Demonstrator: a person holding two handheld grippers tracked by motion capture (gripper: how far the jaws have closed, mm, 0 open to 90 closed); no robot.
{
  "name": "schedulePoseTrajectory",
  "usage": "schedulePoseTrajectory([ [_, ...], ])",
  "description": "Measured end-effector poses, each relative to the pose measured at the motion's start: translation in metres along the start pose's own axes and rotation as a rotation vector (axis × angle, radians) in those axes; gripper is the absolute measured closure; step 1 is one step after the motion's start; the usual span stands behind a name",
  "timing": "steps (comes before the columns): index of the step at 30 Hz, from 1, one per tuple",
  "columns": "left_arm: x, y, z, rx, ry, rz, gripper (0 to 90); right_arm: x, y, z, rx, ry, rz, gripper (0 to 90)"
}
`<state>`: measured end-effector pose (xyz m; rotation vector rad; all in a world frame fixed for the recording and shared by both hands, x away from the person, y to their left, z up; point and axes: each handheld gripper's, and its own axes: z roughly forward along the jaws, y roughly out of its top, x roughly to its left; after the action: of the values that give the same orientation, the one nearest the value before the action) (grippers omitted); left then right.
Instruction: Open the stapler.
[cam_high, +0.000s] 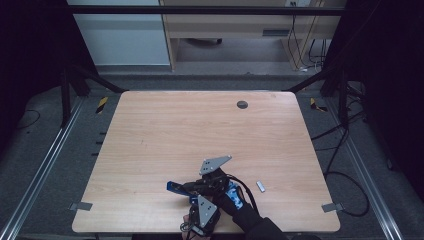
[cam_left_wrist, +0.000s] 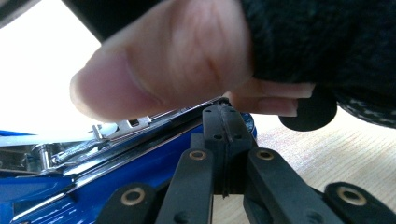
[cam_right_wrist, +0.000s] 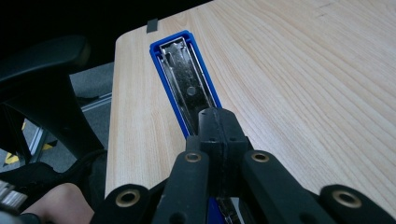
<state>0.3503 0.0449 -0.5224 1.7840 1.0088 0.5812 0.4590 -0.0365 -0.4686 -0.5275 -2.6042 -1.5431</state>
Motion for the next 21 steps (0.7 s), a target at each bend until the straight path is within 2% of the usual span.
schedulePoseTrajectory([
  [7, 0.0, 0.0, 0.0, 0.0, -0.001, -0.001, 89.5, -0.001, 0.001, 0.005, 0.014, 0.004, 0.015, 90.0],
  [12, 0.0, 0.0, 0.0, -0.002, -0.003, -0.004, 89.5, 0.0, 0.002, 0.009, 0.041, -0.001, 0.004, 90.0],
  [18, 0.0, 0.0, 0.0, -0.001, -0.002, -0.002, 89.5, -0.001, 0.003, 0.01, 0.048, 0.002, 0.019, 90.0],
  [21, 0.0, 0.0, 0.0, -0.001, -0.002, -0.003, 89.5, 0.0, 0.003, 0.011, 0.051, 0.0, 0.012, 90.0],
])
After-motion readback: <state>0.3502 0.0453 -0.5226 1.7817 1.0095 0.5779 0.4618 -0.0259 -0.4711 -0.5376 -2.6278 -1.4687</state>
